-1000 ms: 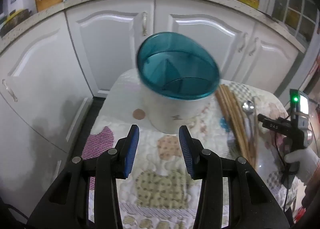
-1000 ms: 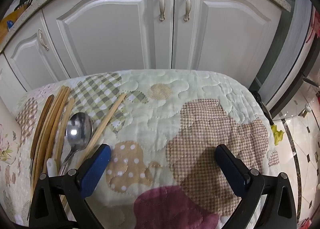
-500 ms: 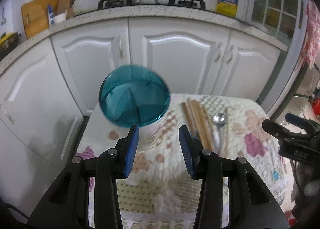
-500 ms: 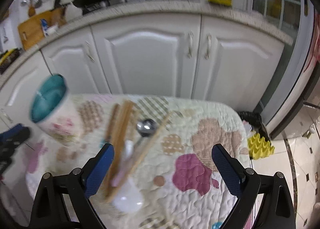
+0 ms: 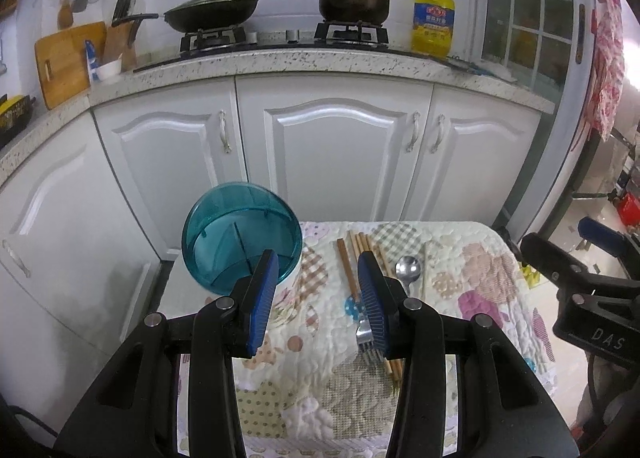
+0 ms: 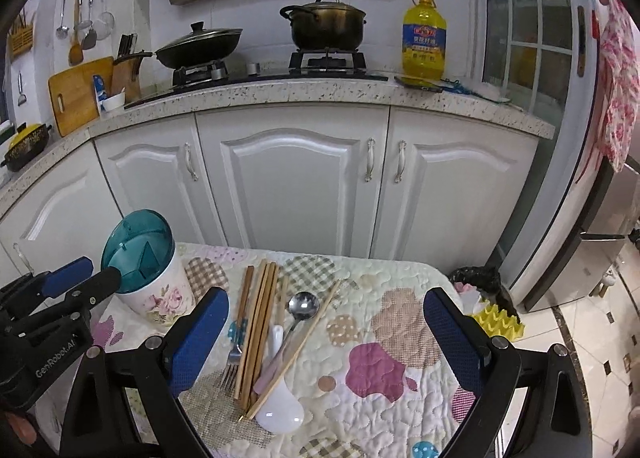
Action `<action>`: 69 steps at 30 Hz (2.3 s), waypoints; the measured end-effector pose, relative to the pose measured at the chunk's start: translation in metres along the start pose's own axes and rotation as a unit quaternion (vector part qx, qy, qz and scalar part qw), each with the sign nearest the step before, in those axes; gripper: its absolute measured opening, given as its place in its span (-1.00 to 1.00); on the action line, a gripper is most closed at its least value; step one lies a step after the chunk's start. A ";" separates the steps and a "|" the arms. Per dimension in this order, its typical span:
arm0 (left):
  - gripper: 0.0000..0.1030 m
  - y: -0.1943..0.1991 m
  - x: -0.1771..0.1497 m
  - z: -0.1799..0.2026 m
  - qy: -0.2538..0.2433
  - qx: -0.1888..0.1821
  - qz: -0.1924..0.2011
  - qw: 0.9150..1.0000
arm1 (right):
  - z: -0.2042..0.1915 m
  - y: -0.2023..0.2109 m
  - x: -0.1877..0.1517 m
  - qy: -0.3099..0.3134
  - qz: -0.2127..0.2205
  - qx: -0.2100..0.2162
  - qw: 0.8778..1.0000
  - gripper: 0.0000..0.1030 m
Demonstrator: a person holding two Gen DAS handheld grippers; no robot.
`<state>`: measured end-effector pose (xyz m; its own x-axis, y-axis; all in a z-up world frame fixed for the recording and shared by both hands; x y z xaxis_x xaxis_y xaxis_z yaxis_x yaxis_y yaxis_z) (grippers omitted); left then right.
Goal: Organize utensils
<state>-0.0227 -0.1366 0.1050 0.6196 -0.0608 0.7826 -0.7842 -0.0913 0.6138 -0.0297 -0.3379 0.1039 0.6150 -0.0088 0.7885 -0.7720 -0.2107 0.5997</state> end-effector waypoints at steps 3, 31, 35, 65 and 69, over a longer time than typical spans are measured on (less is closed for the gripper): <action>-0.21 0.003 0.004 0.000 0.000 -0.003 0.005 1.000 | 0.000 0.002 0.002 -0.003 0.001 0.002 1.000 0.89; -0.21 0.006 0.010 0.004 -0.001 -0.001 0.009 1.000 | 0.002 0.003 0.007 0.000 0.001 -0.006 1.000 0.89; -0.21 0.006 0.010 0.004 0.000 -0.001 0.009 1.000 | 0.003 0.002 0.007 0.002 0.002 -0.009 1.000 0.89; -0.21 -0.002 0.001 0.008 0.001 0.003 -0.005 1.000 | 0.007 -0.005 0.001 0.000 -0.011 -0.010 1.000 0.89; -0.21 -0.005 -0.001 0.009 0.000 0.003 -0.009 1.000 | 0.008 -0.008 0.000 0.000 -0.016 -0.012 1.000 0.89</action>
<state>-0.0189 -0.1453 0.1003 0.6342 -0.0595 0.7709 -0.7722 -0.0980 0.6277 -0.0222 -0.3440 0.0981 0.6400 -0.0026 0.7684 -0.7551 -0.1870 0.6283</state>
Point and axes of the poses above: each gripper's, at about its wrist camera, not at the fingertips, and y roughly against the way its jaws point, z to its right, x to its top, the point moved 2 cm from there along -y, roughly the way its jaws point, and after that the axes turned 12 degrees about x, right-handed, at the moved point
